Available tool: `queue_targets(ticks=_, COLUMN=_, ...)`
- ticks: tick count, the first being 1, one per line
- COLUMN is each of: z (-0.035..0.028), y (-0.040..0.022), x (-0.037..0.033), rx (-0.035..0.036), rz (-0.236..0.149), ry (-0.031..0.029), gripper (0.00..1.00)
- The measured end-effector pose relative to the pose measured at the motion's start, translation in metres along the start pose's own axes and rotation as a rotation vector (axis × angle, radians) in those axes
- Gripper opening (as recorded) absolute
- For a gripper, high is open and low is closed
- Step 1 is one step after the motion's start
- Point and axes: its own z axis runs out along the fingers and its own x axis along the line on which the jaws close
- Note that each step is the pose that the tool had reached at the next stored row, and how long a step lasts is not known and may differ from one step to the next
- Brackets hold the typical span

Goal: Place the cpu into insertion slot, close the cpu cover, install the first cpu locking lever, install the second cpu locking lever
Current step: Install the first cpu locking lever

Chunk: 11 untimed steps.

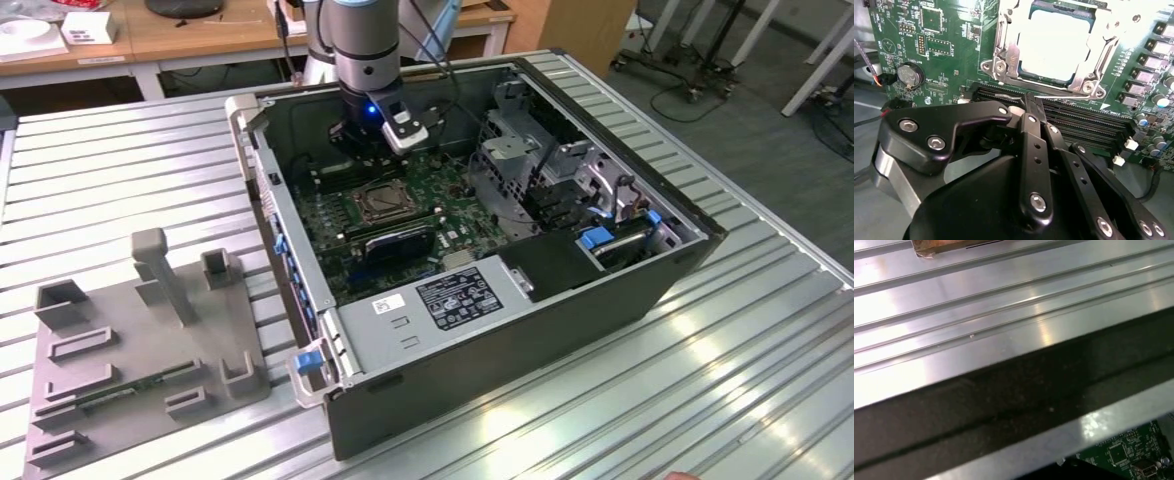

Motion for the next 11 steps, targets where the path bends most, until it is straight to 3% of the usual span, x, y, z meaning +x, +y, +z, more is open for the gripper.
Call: queue_targets(ticks=11, z=0.0009, y=0.0014, x=0.0012, rx=0.0029, rz=0.041, ry=-0.0061, gripper=0.11)
